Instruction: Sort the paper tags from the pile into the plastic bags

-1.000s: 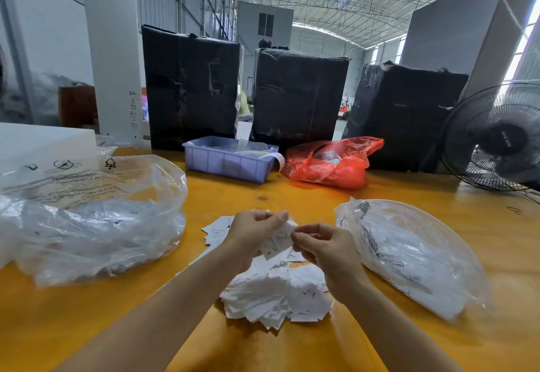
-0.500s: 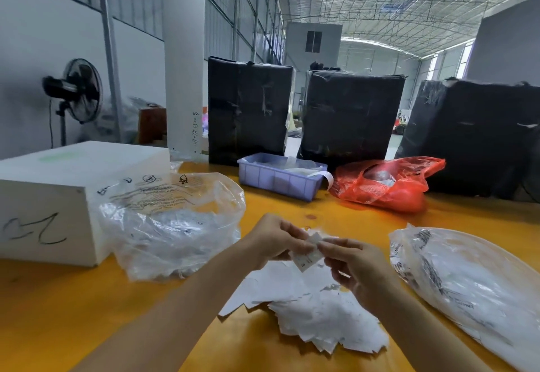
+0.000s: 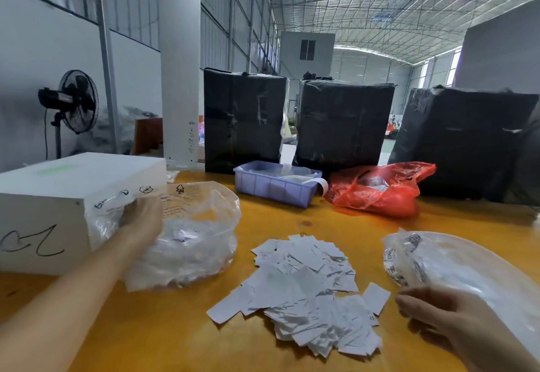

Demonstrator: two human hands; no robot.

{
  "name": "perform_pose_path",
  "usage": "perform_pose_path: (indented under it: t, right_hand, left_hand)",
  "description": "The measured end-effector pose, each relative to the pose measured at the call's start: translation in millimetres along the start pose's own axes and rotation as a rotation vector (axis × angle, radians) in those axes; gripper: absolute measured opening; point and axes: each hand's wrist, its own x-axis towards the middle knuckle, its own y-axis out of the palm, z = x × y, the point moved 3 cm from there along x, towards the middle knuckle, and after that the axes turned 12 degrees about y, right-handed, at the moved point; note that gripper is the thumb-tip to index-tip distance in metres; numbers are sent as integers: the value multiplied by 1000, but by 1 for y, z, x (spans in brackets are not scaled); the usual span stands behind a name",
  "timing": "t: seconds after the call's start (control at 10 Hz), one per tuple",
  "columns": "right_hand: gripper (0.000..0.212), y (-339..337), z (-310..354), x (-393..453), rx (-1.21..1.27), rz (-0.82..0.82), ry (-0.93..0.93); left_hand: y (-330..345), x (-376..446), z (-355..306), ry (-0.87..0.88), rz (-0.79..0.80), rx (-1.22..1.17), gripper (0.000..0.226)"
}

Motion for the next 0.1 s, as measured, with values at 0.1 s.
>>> perform_pose_path:
  t: [0.1]
  right_hand:
    - [28, -25, -18, -27, -57, -95, -63]
  left_hand:
    - [-6, -2, -2, 86, -138, -4, 24]
